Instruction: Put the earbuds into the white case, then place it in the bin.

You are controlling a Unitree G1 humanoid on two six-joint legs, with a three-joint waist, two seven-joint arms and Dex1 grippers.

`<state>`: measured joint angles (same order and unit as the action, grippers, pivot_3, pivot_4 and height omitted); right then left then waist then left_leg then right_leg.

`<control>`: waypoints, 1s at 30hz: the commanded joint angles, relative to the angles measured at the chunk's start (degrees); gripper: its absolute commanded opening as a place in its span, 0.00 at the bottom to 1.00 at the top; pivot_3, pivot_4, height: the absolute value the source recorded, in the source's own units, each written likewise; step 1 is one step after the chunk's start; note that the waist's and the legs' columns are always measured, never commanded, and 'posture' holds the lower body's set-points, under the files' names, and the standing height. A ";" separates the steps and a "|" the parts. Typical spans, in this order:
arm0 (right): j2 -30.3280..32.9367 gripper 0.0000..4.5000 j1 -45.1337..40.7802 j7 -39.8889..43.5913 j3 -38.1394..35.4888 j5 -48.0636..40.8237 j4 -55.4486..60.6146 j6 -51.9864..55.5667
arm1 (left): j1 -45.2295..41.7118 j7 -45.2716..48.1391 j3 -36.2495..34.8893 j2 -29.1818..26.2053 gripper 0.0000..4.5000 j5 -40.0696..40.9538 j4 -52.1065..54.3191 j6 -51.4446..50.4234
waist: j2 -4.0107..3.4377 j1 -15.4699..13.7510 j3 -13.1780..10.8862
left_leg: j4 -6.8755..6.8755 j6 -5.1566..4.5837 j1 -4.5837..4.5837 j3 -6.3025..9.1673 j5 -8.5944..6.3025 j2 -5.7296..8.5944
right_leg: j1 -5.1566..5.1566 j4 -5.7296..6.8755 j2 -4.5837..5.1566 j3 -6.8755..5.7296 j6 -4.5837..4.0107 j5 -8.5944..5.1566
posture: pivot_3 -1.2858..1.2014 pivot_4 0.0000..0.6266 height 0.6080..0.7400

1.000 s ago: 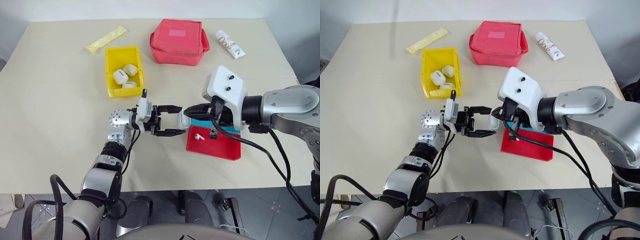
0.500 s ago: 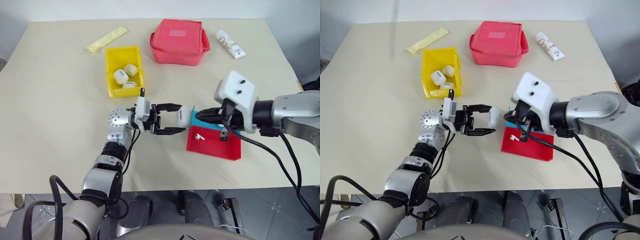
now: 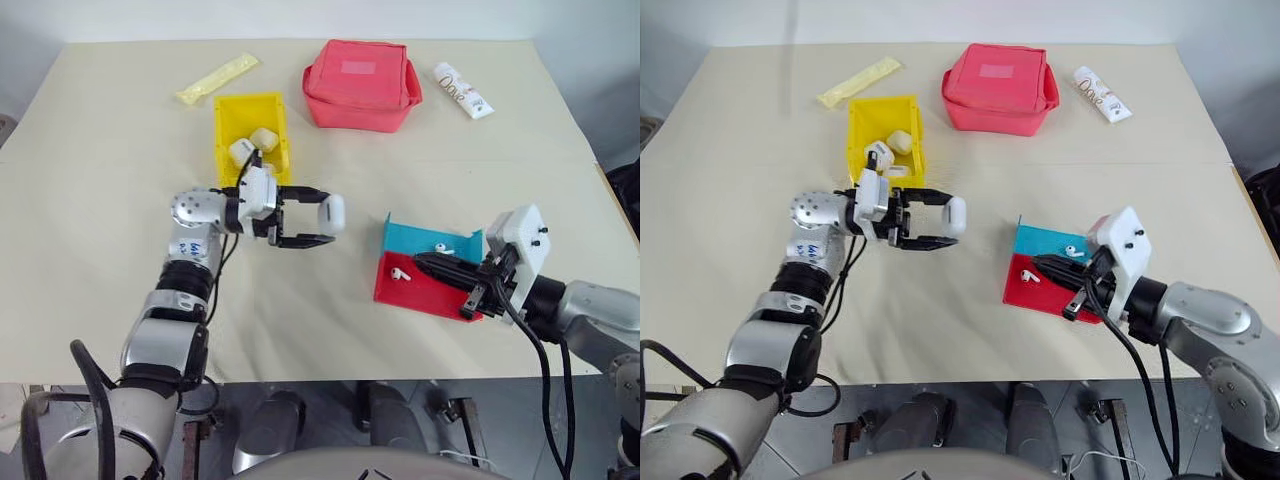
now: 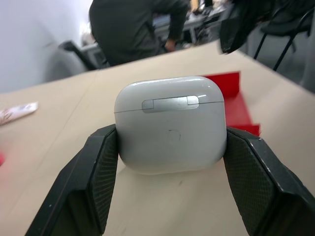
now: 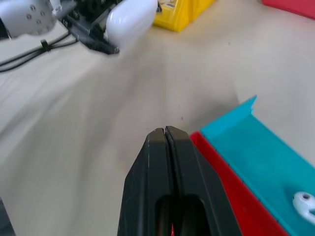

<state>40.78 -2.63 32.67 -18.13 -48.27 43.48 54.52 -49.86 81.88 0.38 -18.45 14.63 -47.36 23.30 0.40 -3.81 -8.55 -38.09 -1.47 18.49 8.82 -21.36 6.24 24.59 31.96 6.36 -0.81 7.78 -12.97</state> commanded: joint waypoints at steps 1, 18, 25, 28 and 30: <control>-2.02 0.01 -0.15 0.87 0.33 -0.11 0.84 -5.60 | -3.22 -3.48 -1.84 -2.57 0.63 -0.08 1.18 -1.08 | -0.01 0.15 -0.01 | 0.01 0.01 -0.01 0.01 0.00 -0.01 | 0.00 0.00 -0.01 -0.01 0.00 0.00 | 0.52 0.24 1.00; 0.92 1.00 1.38 2.45 -1.61 1.35 -2.72 -11.74 | -14.74 -28.15 -3.36 -12.97 0.63 -9.43 -19.32 -1.05 | 0.04 0.72 -0.04 | 0.06 0.00 -0.03 0.01 0.01 0.03 | -0.02 -0.02 0.01 0.00 0.00 0.00 | 0.52 0.24 1.00; 0.31 1.00 1.99 -0.15 -0.25 1.48 -0.87 -11.76 | -18.41 -39.53 -0.56 -11.68 0.63 -16.81 -25.98 -3.15 | 0.07 0.58 -0.05 | 0.05 -0.01 -0.02 0.00 0.01 0.04 | -0.02 0.00 0.01 -0.01 0.01 0.00 | 0.52 0.24 1.00; 0.68 1.00 2.62 -0.64 -0.78 1.08 0.05 -11.46 | -19.05 -39.88 -0.53 -11.41 0.84 -17.81 -26.60 -3.40 | 0.10 0.68 -0.05 | 0.04 -0.01 0.01 0.00 0.01 0.04 | -0.01 0.00 0.02 -0.02 0.02 0.01 | 0.52 0.24 1.00; 1.08 1.00 3.04 -0.68 -1.56 0.62 0.37 -11.36 | -19.36 -39.28 -0.86 -11.47 0.97 -17.90 -26.65 -2.89 | 0.10 0.71 -0.05 | 0.04 -0.01 0.02 0.00 0.01 0.02 | 0.00 0.00 0.01 -0.02 0.01 0.01 | 0.52 0.24 1.00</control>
<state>41.30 0.45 32.38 -18.09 -46.60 41.61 43.78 -67.07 42.67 0.34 -29.35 -3.25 -74.94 19.53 0.50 -3.10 -8.61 -38.05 -1.48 18.50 8.82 -21.35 6.26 24.60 31.96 6.37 -0.84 7.79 -12.96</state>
